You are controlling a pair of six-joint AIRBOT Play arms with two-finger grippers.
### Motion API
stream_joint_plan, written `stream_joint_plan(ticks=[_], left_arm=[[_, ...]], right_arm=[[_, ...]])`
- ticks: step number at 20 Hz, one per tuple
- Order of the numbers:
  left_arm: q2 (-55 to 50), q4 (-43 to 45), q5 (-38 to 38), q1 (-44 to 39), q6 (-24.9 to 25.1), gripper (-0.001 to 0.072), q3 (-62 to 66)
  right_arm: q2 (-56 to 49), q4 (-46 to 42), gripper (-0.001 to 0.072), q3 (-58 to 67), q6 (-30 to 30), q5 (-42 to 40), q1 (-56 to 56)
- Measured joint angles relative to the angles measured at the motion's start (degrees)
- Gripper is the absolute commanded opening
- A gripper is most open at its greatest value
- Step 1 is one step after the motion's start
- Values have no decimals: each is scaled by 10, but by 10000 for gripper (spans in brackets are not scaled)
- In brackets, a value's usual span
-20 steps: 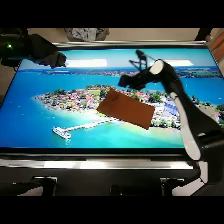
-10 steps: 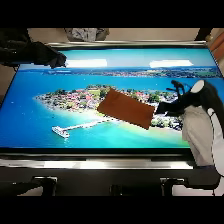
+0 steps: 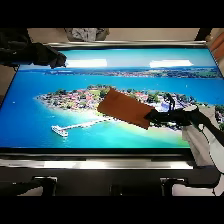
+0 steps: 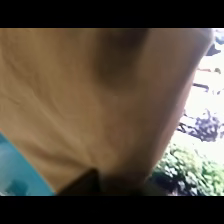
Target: Fold the shirts.
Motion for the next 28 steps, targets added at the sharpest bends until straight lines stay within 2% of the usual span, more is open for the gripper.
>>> stream_joint_plan(ticks=[3, 6, 10, 16, 20, 28], left_arm=[[0, 0, 0, 0, 0, 22, 0], [0, 0, 0, 0, -1, 22, 0], [0, 0, 0, 0, 0, 23, 0], [0, 0, 0, 0, 6, 22, 0], [0, 0, 2, 0, 14, 23, 0], [0, 0, 2, 0, 26, 23, 0]], right_arm=[[1, 7, 40, 18, -29, 8, -1], [9, 6, 40, 97, -42, 50, -5], [12, -70, 41, 261, 24, 113, -48], [19, -158, 40, 444, 124, 236, -192], [41, -172, 41, 487, 172, 279, -281], [101, -181, 42, 502, 232, 352, -392]])
